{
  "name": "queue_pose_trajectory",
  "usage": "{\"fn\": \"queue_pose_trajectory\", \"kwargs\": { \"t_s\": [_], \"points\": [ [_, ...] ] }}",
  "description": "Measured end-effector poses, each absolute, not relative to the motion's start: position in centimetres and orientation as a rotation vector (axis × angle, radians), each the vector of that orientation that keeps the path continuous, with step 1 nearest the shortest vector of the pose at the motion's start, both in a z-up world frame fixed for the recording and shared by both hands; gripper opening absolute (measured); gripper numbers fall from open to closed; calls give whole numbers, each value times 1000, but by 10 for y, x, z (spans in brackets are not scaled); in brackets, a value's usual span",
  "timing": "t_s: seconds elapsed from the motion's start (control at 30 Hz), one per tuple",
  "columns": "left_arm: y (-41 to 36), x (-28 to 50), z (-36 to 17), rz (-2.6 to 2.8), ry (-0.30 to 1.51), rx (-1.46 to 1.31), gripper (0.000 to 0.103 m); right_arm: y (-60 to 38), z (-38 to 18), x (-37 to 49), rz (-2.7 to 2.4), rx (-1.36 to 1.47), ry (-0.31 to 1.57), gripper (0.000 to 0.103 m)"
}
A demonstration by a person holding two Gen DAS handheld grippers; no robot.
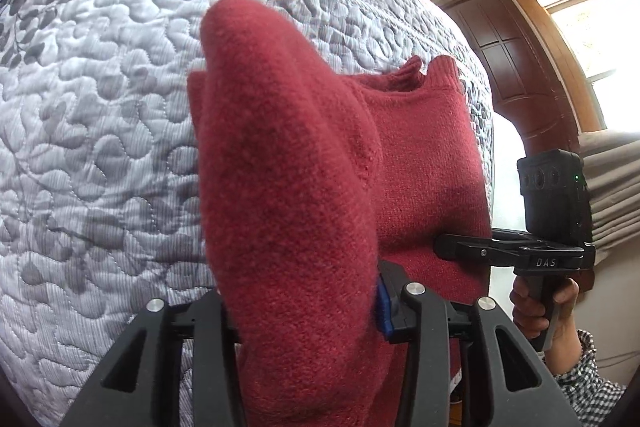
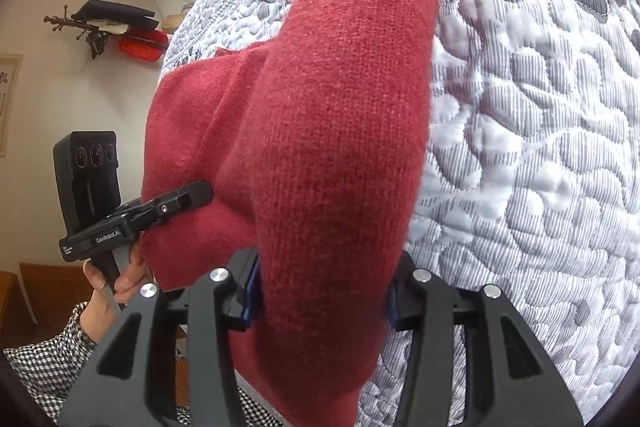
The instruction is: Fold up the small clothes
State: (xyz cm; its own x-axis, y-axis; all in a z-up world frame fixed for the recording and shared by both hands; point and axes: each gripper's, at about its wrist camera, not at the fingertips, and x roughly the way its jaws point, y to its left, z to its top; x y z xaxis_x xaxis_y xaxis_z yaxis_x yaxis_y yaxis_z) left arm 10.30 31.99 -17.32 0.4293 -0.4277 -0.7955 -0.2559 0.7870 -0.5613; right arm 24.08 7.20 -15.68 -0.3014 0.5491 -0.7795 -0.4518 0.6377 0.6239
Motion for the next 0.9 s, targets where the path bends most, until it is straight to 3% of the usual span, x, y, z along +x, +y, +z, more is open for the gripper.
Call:
{"fn": "queue_pose_trajectory", "kwargs": {
  "t_s": [0.23, 0.4, 0.63, 0.83, 0.87, 0.9],
  "points": [
    [322, 107, -182, -56, 1143, -693, 59, 97, -166, 243, 976, 81, 1612, 51],
    [319, 98, -167, 3, 1161, -649, 65, 90, -149, 232, 937, 50, 1548, 71],
    [300, 47, -143, 76, 1188, -527, 71, 54, -134, 186, 889, 27, 1525, 73],
    [287, 0, -156, 100, 1227, -504, 71, 18, -156, 135, 874, 86, 1615, 73],
    [286, -5, -160, 101, 1234, -510, 70, 16, -162, 129, 878, 104, 1635, 66],
    [286, -10, -164, 105, 1242, -517, 70, 15, -168, 124, 878, 114, 1652, 51]
  ]
}}
